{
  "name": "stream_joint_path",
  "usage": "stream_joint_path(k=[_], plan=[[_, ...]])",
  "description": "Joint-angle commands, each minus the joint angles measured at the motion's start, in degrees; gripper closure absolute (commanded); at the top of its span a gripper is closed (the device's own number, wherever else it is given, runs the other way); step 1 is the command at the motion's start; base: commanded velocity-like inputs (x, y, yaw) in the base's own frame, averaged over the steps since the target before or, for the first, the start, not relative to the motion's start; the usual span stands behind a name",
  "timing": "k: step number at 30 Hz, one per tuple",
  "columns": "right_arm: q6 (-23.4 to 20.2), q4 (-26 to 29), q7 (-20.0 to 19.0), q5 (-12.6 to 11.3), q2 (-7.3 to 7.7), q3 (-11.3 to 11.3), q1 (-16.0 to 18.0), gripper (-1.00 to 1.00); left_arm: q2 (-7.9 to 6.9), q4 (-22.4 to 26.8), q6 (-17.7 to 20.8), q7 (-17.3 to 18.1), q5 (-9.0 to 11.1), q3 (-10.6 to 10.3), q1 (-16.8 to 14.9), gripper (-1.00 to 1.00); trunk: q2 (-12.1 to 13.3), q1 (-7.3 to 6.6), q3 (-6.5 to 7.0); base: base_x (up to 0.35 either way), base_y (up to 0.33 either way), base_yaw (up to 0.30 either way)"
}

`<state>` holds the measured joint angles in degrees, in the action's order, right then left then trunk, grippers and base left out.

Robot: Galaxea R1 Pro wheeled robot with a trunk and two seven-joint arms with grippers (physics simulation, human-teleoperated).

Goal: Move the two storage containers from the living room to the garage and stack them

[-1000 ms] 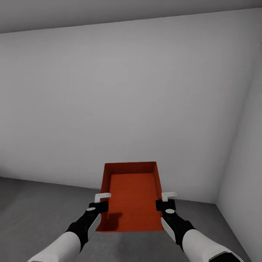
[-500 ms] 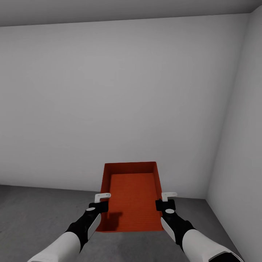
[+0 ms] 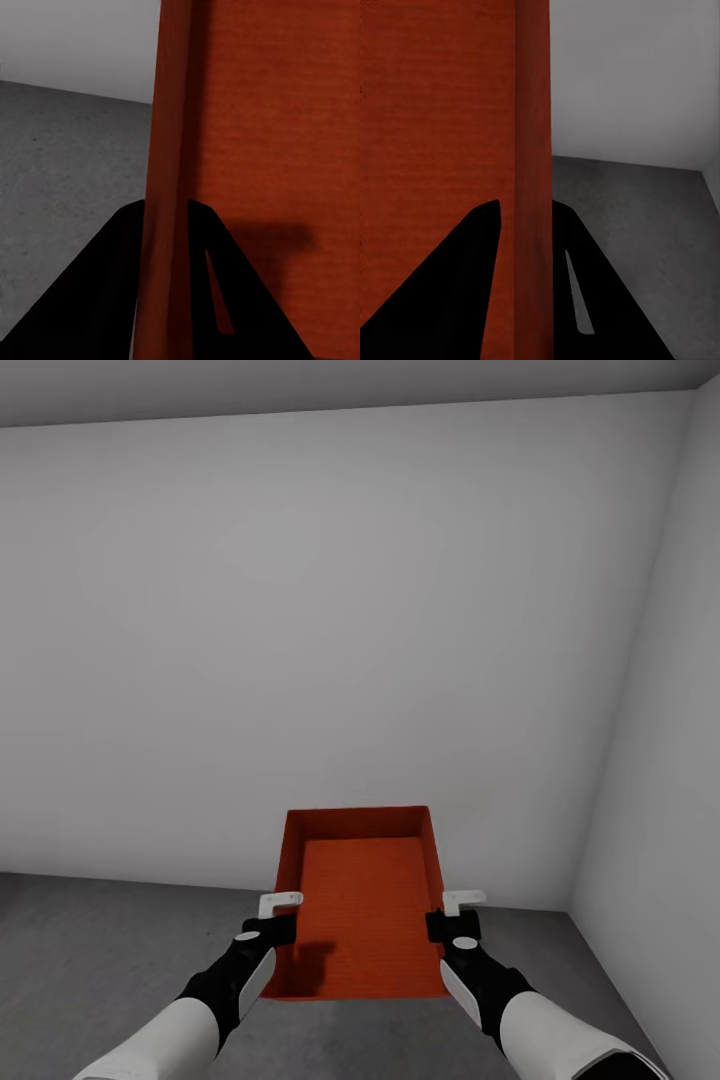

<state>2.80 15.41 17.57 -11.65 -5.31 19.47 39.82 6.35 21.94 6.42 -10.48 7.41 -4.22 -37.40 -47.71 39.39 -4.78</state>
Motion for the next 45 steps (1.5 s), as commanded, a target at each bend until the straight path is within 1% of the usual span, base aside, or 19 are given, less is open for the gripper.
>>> stream_joint_path(k=[1,20,26,27,35,45], plan=[[0.16,0.3,-0.05,-0.28,-0.03,0.12,0.08,1.0,-0.05,0.04,0.35,-0.77,0.25,-0.12,-0.02,1.0,-0.08,0.01,-0.1,0.0,0.0,0.0],[0.0,0.4,0.05,-0.21,-0.03,0.17,0.08,1.0,-0.02,0.03,0.35,-0.91,0.59,-0.36,-0.01,1.0,-0.08,0.01,-0.1,0.003,0.0,0.0],[0.01,0.32,-0.02,-0.13,-0.05,0.03,0.08,1.0,-0.02,0.03,0.43,-0.94,0.7,-0.52,-0.03,1.0,-0.08,0.01,-0.1,0.23,0.0,0.0],[0.01,0.6,-0.6,2.6,-0.05,-3.65,0.08,1.0,-0.02,0.03,0.43,-0.94,0.32,0.35,-0.04,1.0,-0.08,0.01,-0.1,0.305,0.0,0.0],[0.07,0.59,-0.6,2.6,-0.05,-3.65,0.08,1.0,-0.03,0.03,0.36,-0.95,0.26,0.35,-0.01,1.0,-0.08,0.01,-0.1,0.289,0.0,0.0],[0.1,0.5,-0.6,2.44,-0.03,-3.65,0.08,1.0,-0.09,0.03,0.35,-0.95,0.24,0.35,-0.02,1.0,-0.08,0.01,-0.1,0.045,0.0,0.0]])
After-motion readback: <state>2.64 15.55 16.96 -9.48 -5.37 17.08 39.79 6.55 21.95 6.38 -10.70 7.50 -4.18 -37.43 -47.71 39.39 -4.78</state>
